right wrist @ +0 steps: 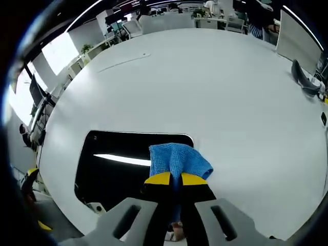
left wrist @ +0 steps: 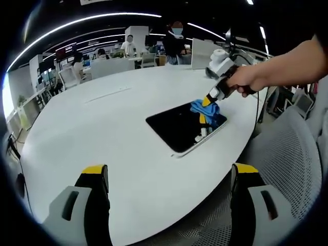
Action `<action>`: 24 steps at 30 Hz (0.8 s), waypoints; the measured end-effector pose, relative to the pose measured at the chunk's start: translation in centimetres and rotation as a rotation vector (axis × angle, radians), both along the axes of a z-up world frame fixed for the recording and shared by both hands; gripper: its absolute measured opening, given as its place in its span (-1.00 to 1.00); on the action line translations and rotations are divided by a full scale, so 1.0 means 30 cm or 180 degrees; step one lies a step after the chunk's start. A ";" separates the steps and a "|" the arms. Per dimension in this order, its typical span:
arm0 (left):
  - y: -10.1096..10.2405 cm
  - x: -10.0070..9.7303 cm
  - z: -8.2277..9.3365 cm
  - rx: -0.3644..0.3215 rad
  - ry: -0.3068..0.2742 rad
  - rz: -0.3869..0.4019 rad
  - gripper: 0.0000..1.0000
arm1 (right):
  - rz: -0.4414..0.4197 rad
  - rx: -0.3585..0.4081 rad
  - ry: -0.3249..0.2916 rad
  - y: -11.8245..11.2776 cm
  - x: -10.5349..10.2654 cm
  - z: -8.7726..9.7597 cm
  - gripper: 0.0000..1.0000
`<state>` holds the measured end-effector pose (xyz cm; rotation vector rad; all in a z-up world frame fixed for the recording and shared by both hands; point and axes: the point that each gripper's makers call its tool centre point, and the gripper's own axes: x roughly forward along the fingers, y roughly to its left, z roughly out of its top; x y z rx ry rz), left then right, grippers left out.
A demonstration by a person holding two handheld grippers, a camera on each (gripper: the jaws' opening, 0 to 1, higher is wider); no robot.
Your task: Wipe the mirror surface with the cleaning cloth until all visible marks leave the cleaned area.
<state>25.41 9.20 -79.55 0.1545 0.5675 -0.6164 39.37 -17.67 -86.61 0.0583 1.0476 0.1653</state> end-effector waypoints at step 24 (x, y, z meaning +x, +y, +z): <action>-0.022 0.016 0.007 -0.0023 -0.0021 0.0034 0.98 | 0.0034 -0.0042 -0.0017 -0.006 0.132 -0.004 -1.00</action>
